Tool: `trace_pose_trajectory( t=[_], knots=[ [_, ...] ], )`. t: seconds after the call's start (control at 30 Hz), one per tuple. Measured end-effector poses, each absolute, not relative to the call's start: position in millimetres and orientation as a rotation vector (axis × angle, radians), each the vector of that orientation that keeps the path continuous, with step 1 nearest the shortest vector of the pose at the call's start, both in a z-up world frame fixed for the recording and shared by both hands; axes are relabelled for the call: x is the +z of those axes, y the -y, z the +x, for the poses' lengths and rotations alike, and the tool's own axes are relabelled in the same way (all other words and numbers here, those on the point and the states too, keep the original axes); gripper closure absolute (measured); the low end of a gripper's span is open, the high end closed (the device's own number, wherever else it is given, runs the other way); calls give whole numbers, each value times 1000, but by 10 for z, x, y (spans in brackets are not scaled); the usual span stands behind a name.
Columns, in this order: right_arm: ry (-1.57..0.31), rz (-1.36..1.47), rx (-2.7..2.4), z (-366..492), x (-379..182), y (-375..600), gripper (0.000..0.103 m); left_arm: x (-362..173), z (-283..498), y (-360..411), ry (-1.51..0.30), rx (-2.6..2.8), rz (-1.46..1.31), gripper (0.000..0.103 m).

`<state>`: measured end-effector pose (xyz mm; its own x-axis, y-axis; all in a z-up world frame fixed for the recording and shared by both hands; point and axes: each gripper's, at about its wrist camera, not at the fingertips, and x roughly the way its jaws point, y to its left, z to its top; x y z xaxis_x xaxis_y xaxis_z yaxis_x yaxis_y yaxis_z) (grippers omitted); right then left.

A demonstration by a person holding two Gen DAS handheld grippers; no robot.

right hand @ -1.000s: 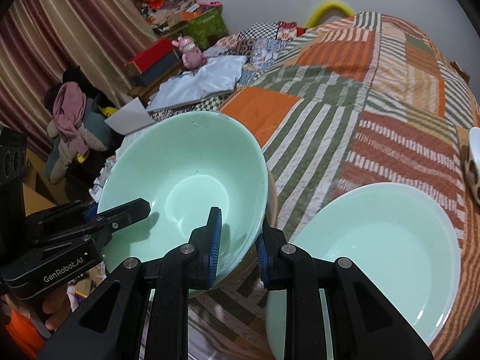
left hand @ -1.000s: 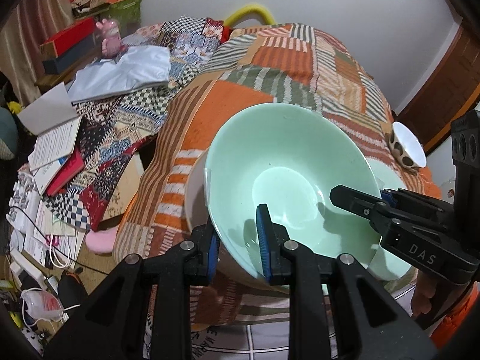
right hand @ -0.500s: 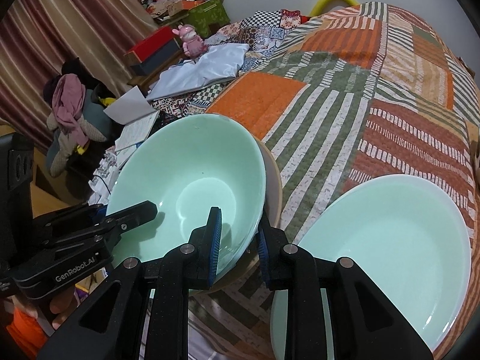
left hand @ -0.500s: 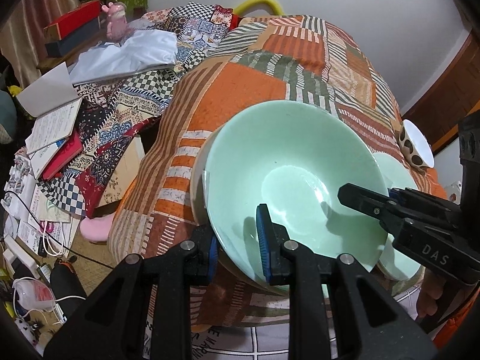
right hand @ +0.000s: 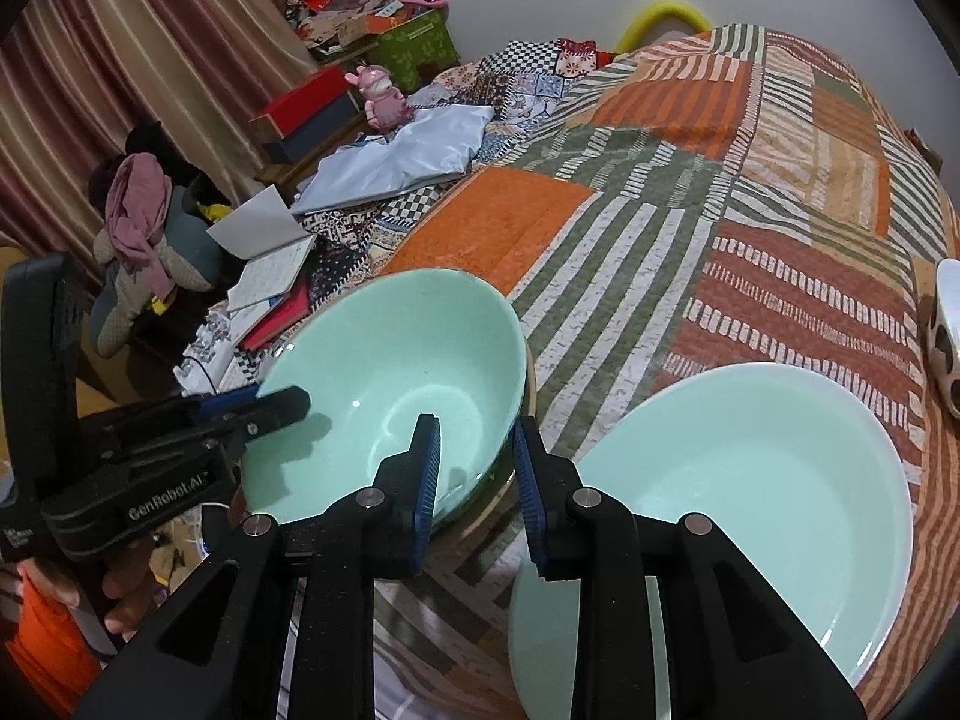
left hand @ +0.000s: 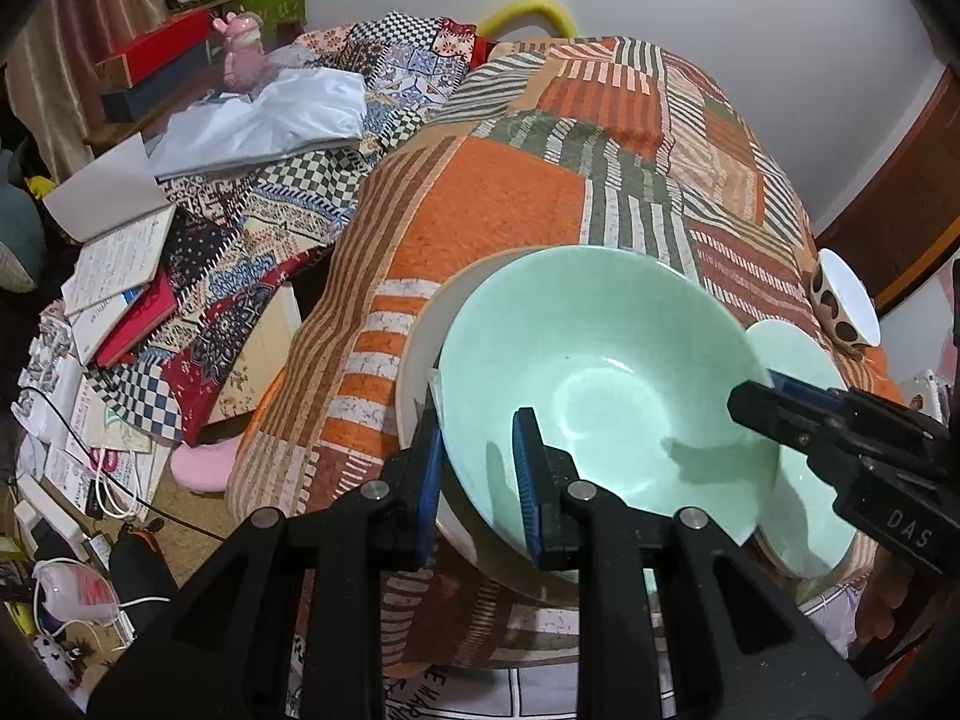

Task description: Organize plates and bowls

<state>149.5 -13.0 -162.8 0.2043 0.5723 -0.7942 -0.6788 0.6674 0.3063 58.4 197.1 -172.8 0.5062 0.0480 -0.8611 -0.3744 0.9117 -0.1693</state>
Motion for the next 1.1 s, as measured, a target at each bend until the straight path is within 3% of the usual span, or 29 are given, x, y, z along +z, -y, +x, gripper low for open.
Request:
trace_pose_trajectory(
  t=[0.27, 0.53, 0.67, 0.73, 1.1],
  knots=[
    [-1009, -89, 863, 1531, -1512, 330, 78, -1604, 639, -1997, -1033, 276, -314, 75],
    [-922, -71, 833, 1608, -1296, 690, 65, -1217, 629, -1793, -940, 267, -227, 55],
    [-877, -53, 796, 1666, -1192, 909, 57, -972, 698, -1552, -892, 237, -196, 54],
    [-858, -45, 773, 1708, -1147, 1056, 57, -880, 756, -1426, -873, 222, -191, 45],
    [-796, -4, 611, 2010, -1002, 1908, 56, -648, 1291, -631, -818, 115, -151, 30]
  ],
)
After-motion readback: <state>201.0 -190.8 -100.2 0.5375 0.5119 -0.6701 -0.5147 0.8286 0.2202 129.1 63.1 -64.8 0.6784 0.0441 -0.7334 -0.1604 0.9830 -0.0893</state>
